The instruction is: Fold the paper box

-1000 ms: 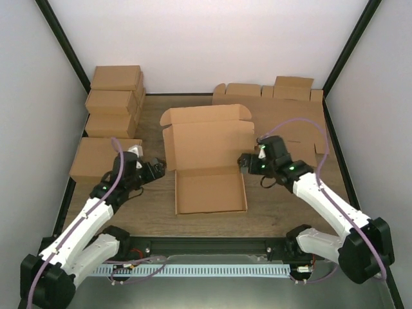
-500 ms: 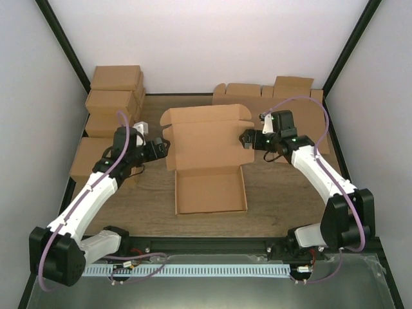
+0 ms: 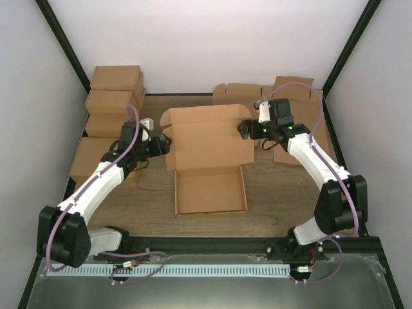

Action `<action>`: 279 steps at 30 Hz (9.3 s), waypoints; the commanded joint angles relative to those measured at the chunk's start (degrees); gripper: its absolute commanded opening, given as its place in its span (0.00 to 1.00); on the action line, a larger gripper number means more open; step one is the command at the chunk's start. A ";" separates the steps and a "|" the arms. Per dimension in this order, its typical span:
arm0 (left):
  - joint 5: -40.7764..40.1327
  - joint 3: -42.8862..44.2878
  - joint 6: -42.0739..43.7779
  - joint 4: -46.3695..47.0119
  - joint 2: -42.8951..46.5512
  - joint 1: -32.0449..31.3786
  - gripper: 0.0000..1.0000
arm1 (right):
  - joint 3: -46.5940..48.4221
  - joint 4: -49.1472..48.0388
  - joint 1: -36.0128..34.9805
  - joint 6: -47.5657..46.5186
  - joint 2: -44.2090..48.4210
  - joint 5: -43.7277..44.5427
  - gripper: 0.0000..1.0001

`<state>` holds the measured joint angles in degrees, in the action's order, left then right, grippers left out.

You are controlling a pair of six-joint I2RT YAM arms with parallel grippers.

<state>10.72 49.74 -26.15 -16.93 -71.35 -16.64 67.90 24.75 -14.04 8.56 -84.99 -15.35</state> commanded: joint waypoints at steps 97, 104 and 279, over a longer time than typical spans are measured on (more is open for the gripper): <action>-19.72 0.79 -3.93 9.90 7.95 -13.24 0.05 | -0.64 -4.14 -15.54 17.28 7.51 6.57 0.09; -22.95 0.36 0.17 19.36 5.75 -13.22 0.04 | -4.06 -18.67 -15.84 13.71 8.03 15.54 0.08; -5.61 22.01 27.85 -34.09 -2.18 -32.81 0.04 | -20.29 -2.10 -25.37 4.79 26.37 13.80 0.64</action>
<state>7.77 71.26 1.54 -48.99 -71.64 -48.80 43.18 16.34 -38.87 12.21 -61.91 -2.55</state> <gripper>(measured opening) 0.041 0.569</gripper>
